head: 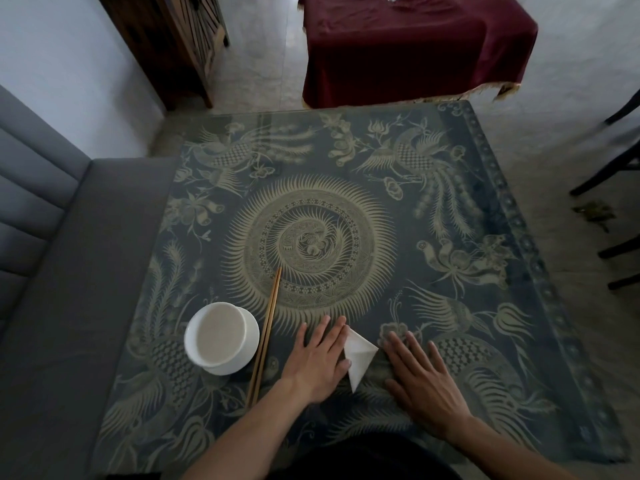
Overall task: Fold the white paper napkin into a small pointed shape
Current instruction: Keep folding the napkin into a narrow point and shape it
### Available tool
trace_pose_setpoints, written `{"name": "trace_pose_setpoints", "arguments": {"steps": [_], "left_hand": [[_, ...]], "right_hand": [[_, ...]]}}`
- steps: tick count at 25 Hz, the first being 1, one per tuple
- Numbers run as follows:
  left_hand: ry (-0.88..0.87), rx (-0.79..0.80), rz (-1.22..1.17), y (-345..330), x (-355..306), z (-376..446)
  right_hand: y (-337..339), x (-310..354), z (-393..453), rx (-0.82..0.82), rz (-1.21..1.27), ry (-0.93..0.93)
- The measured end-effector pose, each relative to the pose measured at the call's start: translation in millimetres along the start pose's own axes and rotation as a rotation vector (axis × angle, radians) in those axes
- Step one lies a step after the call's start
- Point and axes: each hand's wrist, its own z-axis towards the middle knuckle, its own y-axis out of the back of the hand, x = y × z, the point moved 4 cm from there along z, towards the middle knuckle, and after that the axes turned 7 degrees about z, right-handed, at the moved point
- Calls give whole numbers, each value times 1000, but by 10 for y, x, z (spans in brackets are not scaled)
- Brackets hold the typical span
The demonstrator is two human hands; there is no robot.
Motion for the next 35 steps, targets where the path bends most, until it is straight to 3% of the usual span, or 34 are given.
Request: {"name": "trace_pose_setpoints", "arguments": {"steps": [6,12,20,22,26,35], "left_hand": [[-100,10,20,28,-140,-36],[-150,2,32,-83,-270,-209],[-372,-42,203,-353,-157,-729],[-370,-116,153,-207,-151,-664],[-340,-120,129,14,-281,-412],[-357,8,275,-392,-179,-593]], "right_hand": [[-30,272,266,63,-26,132],[-28,249,252,96,-52,139],[-78,224,280,137,-22,138],[-89,210,296,139,-15,143],[-90,197,301,153,4,155],[-133,176,323,185,17,162]]}}
